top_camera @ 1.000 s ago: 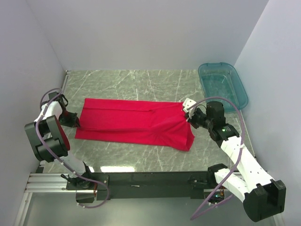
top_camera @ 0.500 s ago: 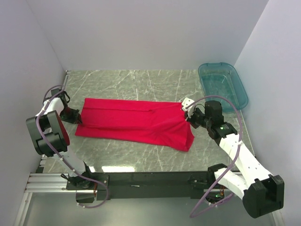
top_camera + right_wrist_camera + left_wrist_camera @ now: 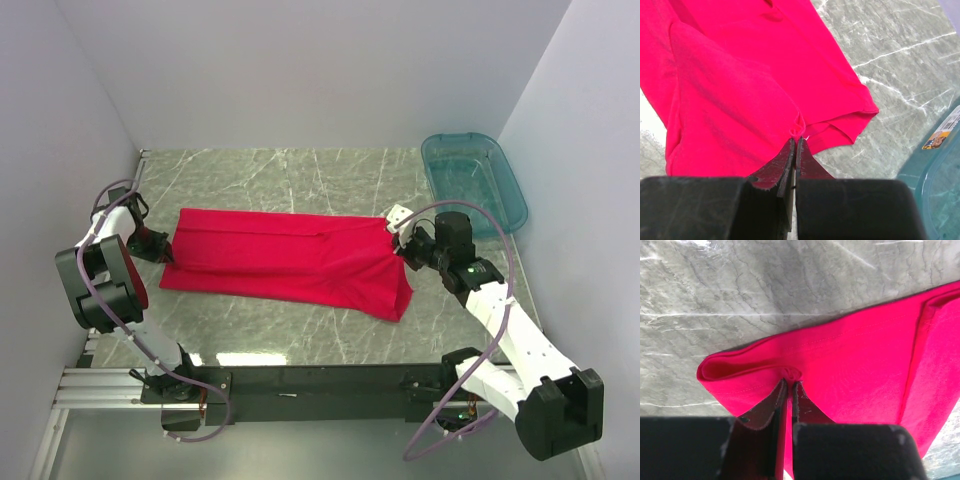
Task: Fold and stack the t-shirts
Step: Fold the tshirt
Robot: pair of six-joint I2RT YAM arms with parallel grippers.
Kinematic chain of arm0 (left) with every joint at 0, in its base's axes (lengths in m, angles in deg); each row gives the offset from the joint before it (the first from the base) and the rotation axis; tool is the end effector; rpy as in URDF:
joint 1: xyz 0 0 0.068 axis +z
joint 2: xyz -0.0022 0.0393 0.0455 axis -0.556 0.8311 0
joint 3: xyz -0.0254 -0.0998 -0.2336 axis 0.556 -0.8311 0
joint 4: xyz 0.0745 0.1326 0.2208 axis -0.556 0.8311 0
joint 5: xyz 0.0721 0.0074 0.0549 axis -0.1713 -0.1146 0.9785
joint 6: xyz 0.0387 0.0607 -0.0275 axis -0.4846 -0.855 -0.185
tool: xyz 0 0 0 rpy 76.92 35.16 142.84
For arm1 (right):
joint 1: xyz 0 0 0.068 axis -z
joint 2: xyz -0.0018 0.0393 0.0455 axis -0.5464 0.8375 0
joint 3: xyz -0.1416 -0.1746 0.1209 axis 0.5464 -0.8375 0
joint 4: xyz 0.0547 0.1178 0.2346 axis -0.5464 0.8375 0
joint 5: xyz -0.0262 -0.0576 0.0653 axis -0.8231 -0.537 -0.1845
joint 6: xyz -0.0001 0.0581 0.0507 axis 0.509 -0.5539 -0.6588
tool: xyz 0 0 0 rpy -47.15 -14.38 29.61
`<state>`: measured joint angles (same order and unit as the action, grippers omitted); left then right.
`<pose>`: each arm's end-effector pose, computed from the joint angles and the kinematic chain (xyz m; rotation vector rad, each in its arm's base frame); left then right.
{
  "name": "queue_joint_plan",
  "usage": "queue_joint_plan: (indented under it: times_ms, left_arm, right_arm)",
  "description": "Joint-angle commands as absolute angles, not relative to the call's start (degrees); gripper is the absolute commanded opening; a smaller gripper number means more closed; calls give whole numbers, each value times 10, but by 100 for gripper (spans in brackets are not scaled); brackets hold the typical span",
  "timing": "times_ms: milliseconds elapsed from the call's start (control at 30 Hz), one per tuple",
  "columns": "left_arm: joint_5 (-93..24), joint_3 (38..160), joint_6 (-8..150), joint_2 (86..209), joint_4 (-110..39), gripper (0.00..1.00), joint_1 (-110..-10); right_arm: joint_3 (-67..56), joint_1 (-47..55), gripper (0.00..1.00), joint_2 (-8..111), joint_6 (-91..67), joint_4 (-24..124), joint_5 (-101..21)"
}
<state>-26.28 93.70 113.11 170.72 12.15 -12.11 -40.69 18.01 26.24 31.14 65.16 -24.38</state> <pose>0.3108 0.1233 0.1377 -1.7887 2.3171 -0.0924 0.2393 0.0917 0.2371 -1.1103 1.7547 0.2106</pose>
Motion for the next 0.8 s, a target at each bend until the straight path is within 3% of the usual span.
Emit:
queue_joint_plan:
  times_ms: [0,767]
  left_arm:
    - [-248,957,1127,1690,121,8,-121]
    - [-252,959,1127,1705,116,8,-122]
  right_arm:
    - [-377,183,0,267,309,629,-250]
    - [-316,184,0,352,312,611,-265]
